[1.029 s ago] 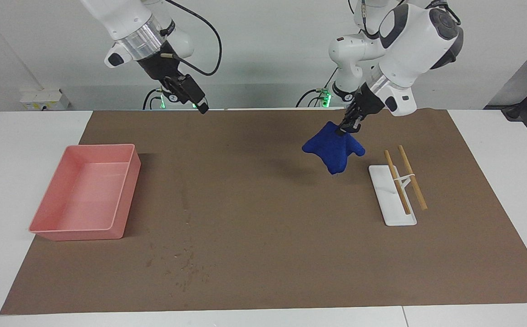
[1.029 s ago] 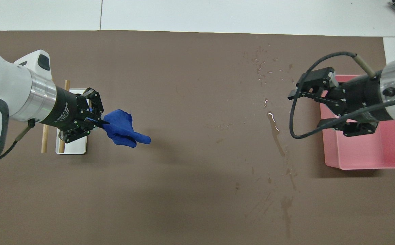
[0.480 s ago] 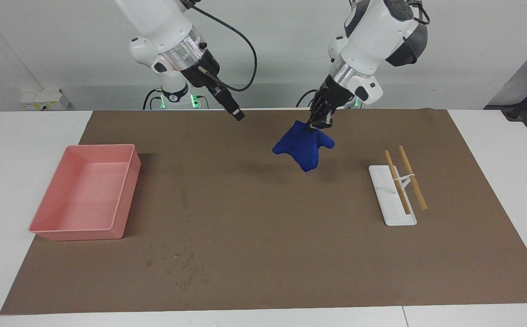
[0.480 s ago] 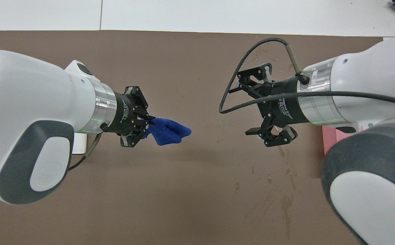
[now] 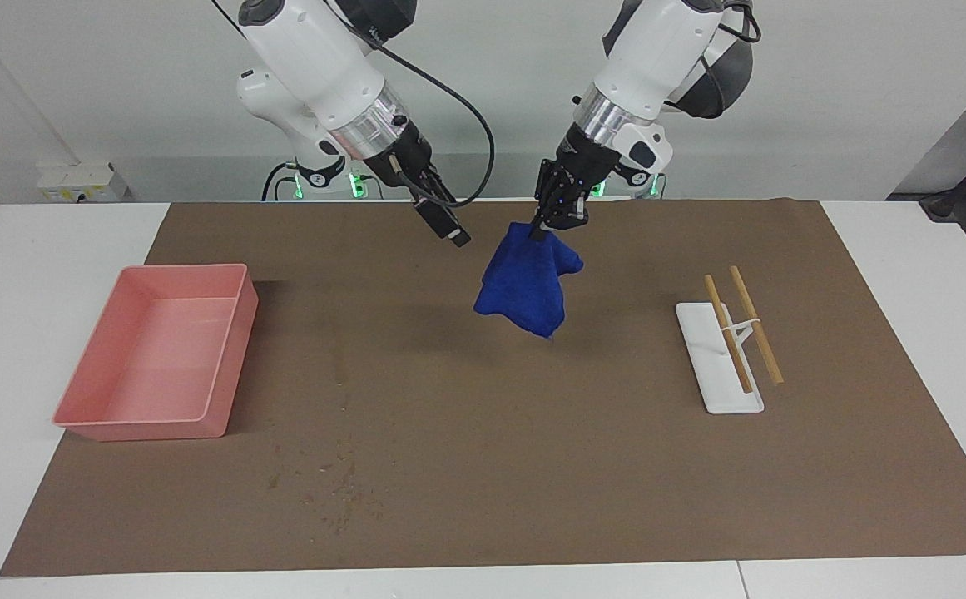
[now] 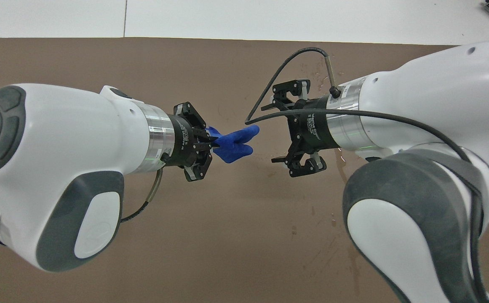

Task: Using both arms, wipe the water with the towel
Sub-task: 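Grasp the towel with the right gripper from the left gripper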

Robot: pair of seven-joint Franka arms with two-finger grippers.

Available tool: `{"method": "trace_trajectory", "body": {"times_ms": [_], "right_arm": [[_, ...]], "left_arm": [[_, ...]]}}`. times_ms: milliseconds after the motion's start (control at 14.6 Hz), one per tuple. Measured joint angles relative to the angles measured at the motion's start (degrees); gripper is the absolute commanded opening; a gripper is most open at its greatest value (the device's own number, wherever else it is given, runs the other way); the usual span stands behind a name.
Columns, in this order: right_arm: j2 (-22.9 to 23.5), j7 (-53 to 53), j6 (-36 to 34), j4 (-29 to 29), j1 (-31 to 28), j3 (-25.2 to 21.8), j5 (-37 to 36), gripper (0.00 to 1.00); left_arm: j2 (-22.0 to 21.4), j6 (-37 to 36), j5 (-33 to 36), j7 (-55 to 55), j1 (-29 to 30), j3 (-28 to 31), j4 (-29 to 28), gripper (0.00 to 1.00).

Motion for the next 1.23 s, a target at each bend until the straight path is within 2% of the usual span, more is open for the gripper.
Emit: {"method": "trace_trajectory", "body": {"times_ms": [411,891,960,1029,1097,1234], "right_arm": [[0.0,1.6,3.4,-2.4,0.6,-0.1,0.8,1.00],[-0.1,1.6,4.6,-5.9,1.6,0.0,2.7,1.00],[-0.1,1.6,5.1,-6.0,1.7,0.0,2.7,0.94],[-0.2,1.6,5.3,-6.0,1.7,0.0,2.7,0.83],[-0.2,1.6,5.3,-6.0,1.7,0.0,2.7,0.64],[-0.2,1.6,5.5,-6.0,1.8,0.0,2.7,0.14]], "left_arm": [[0.0,4.1,0.2,-6.2,-2.7,0.0,0.0,0.00],[0.0,6.7,0.2,-8.8,-3.1,0.0,0.1,0.00],[0.0,7.0,0.2,-8.9,-3.2,0.0,0.1,0.00],[0.0,7.2,0.2,-8.9,-3.2,0.0,0.1,0.00],[0.0,7.3,0.2,-9.0,-3.3,0.0,0.1,0.00],[0.0,7.5,0.6,-9.0,-3.4,0.0,0.1,0.00]]}}
